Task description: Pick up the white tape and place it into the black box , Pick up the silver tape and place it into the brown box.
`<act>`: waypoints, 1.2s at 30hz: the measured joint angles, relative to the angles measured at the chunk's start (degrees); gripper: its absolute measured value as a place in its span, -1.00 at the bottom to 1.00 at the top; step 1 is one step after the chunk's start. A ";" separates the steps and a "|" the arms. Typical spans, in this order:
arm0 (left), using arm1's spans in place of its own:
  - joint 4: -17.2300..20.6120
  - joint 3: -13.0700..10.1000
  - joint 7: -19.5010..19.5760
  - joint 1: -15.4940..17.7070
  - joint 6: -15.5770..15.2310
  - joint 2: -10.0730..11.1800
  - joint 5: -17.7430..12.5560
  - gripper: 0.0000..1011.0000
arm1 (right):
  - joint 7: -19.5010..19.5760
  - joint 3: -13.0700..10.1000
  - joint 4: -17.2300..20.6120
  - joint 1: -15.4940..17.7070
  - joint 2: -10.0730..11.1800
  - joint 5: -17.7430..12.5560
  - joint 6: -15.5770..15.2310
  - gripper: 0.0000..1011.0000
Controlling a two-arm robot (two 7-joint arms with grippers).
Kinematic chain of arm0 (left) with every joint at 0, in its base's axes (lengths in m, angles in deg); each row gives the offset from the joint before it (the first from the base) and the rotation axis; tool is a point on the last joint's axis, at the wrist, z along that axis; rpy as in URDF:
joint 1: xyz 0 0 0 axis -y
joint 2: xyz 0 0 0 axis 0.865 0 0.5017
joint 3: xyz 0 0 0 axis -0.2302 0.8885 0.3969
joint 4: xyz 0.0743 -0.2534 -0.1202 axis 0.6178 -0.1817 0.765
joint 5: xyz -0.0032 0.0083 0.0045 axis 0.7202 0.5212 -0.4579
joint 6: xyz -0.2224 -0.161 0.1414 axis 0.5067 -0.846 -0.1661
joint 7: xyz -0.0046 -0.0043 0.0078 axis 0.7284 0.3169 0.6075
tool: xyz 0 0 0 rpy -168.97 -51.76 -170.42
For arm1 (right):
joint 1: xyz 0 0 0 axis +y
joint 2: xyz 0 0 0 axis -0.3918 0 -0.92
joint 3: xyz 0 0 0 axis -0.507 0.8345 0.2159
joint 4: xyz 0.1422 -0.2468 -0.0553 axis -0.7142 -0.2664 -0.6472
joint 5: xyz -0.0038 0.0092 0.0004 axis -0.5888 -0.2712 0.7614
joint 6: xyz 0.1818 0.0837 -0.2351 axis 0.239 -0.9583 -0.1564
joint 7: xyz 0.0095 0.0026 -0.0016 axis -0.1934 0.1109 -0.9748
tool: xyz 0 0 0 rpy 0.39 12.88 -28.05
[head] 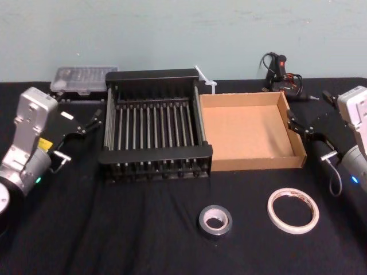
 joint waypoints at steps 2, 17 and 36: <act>0.00 0.00 0.00 0.00 0.00 0.00 0.00 0.98 | 0.00 0.00 0.00 0.00 0.00 0.00 0.00 0.98; 0.00 0.00 0.00 0.00 0.00 0.00 0.00 0.98 | 0.00 0.00 0.00 0.00 0.00 0.00 0.00 0.98; 0.00 0.00 0.00 0.00 0.00 0.00 0.00 0.98 | 0.00 0.00 0.00 0.00 0.00 0.00 0.00 0.98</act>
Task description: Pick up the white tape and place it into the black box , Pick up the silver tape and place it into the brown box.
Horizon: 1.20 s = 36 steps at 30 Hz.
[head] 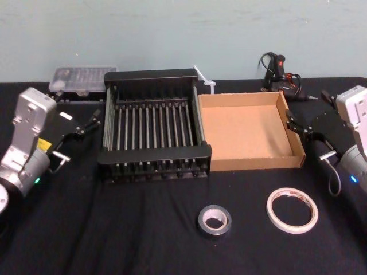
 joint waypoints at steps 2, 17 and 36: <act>0.00 0.00 0.00 0.00 0.00 0.00 0.00 0.98 | 0.00 0.00 0.00 0.00 0.00 0.00 0.00 0.98; 0.00 0.00 0.00 0.00 0.01 0.00 0.00 0.98 | -1.20 -1.22 1.14 0.75 -0.07 0.50 0.14 0.98; 0.00 0.00 0.00 0.00 0.00 0.00 0.00 0.98 | -3.62 -9.56 16.74 12.22 5.29 -5.79 -7.05 0.98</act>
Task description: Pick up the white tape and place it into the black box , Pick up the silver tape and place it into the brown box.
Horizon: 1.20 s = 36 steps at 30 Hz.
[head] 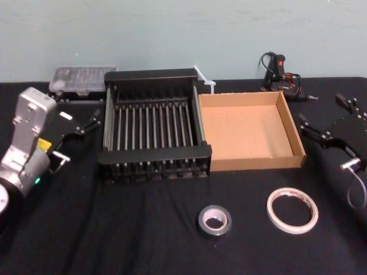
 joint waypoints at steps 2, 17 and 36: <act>0.00 0.00 0.00 0.00 0.00 0.00 0.00 0.98 | -0.23 -1.10 1.73 1.52 0.73 -0.83 -1.08 0.98; 0.00 0.00 0.00 0.00 0.00 0.00 0.00 0.98 | -3.89 -6.79 8.81 10.94 3.58 -6.99 -8.86 0.98; -0.01 0.00 0.00 0.00 0.00 0.00 0.00 0.98 | -9.02 -6.04 7.49 11.81 2.53 -7.77 -16.72 0.98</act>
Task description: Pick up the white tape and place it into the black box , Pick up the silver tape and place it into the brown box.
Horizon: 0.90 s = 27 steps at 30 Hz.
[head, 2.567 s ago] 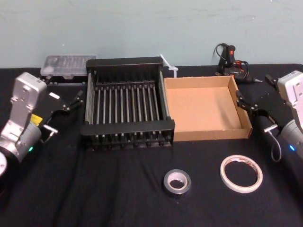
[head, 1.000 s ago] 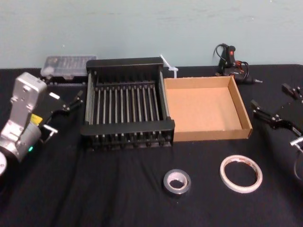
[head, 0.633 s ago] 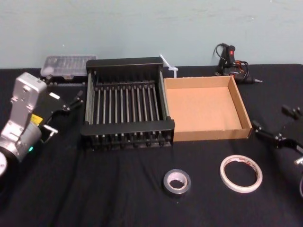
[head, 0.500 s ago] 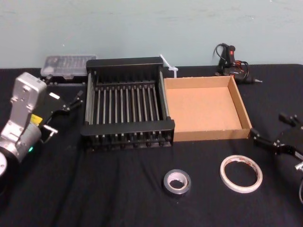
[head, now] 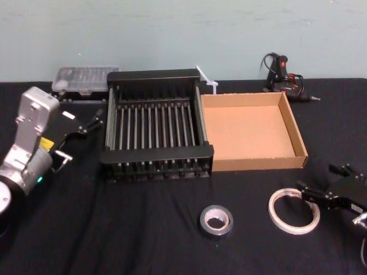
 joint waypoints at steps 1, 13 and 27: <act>0.00 0.00 0.00 0.00 0.00 0.00 0.00 0.98 | -0.23 0.04 -0.14 -0.04 -0.10 -0.04 -0.18 0.98; 0.00 0.00 0.00 0.00 0.00 0.00 0.00 0.98 | -2.65 0.80 -3.23 -1.66 -2.33 -0.06 -3.28 0.98; 0.00 0.00 0.00 0.00 0.00 0.00 0.00 0.98 | -4.57 1.69 -5.10 -2.87 -3.55 2.58 -4.72 0.98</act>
